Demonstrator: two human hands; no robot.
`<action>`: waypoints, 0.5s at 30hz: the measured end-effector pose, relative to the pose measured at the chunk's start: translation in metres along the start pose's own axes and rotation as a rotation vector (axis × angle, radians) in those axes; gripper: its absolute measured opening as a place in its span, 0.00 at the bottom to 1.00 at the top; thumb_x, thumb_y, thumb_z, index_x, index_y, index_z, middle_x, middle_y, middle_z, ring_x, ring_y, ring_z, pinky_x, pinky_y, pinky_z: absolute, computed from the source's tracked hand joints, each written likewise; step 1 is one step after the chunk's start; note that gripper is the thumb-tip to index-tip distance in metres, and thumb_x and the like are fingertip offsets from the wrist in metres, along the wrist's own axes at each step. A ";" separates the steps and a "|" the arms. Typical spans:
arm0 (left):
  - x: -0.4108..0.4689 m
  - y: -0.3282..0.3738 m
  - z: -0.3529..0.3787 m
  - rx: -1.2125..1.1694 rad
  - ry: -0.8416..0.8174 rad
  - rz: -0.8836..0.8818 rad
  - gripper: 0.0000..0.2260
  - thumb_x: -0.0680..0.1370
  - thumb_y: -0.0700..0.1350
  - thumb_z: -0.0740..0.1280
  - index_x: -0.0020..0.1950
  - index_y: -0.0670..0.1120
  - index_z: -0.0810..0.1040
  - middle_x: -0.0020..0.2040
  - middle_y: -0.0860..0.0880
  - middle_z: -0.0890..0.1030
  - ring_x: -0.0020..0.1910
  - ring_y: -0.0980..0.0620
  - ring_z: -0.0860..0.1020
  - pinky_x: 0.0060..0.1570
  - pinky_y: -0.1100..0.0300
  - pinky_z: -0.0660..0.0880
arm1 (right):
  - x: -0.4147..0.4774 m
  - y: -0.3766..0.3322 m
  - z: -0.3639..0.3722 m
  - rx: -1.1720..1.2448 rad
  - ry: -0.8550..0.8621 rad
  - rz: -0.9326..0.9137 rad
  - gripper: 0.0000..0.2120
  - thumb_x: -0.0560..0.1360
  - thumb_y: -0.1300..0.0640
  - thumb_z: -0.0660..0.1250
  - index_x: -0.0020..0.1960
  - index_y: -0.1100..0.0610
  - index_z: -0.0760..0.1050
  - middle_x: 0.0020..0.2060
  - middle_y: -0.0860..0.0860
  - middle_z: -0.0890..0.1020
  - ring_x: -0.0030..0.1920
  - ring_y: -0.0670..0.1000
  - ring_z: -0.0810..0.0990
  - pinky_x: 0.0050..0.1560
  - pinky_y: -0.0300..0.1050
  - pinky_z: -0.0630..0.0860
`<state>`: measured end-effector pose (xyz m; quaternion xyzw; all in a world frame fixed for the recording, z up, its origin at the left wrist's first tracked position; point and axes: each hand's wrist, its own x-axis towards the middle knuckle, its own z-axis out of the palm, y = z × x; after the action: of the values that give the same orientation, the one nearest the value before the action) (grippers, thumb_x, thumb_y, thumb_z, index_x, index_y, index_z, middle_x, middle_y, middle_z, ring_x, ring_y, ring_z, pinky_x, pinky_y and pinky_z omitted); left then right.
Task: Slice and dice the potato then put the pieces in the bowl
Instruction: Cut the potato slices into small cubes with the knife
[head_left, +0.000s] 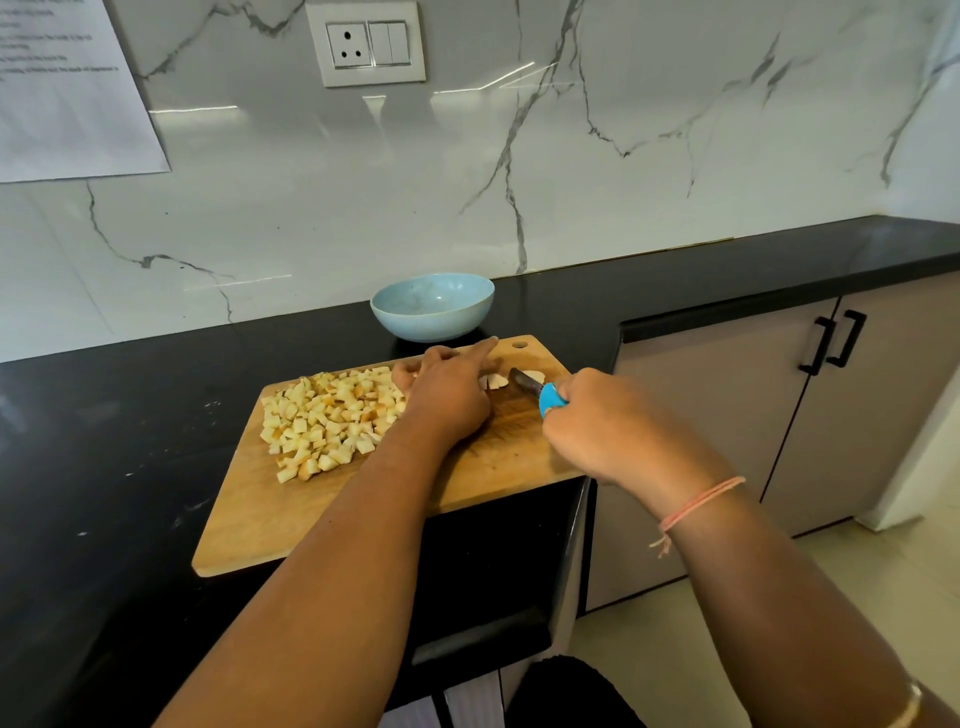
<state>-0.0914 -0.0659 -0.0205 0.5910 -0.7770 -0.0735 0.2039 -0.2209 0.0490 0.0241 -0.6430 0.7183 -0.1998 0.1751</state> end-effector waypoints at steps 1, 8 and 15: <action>0.001 -0.001 -0.001 -0.014 0.003 0.001 0.28 0.78 0.40 0.59 0.76 0.58 0.59 0.64 0.58 0.76 0.69 0.51 0.61 0.69 0.43 0.54 | 0.001 0.000 0.002 0.007 -0.003 -0.011 0.20 0.77 0.57 0.58 0.69 0.54 0.68 0.45 0.50 0.74 0.50 0.53 0.76 0.55 0.49 0.76; 0.001 -0.001 -0.007 0.056 0.024 -0.029 0.22 0.80 0.46 0.61 0.74 0.57 0.64 0.66 0.54 0.75 0.68 0.48 0.61 0.69 0.45 0.56 | 0.006 -0.004 0.005 0.005 0.002 -0.054 0.18 0.76 0.56 0.59 0.66 0.53 0.70 0.38 0.47 0.71 0.45 0.50 0.74 0.51 0.47 0.76; -0.005 0.005 -0.014 0.189 0.058 -0.163 0.12 0.79 0.57 0.62 0.58 0.56 0.79 0.59 0.52 0.78 0.68 0.47 0.64 0.67 0.44 0.54 | 0.012 -0.006 0.004 0.005 0.094 -0.063 0.18 0.78 0.55 0.57 0.68 0.53 0.69 0.45 0.50 0.74 0.49 0.52 0.76 0.53 0.50 0.77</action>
<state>-0.0892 -0.0582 -0.0074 0.6707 -0.7236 0.0007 0.1629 -0.2146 0.0360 0.0237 -0.6546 0.7048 -0.2371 0.1363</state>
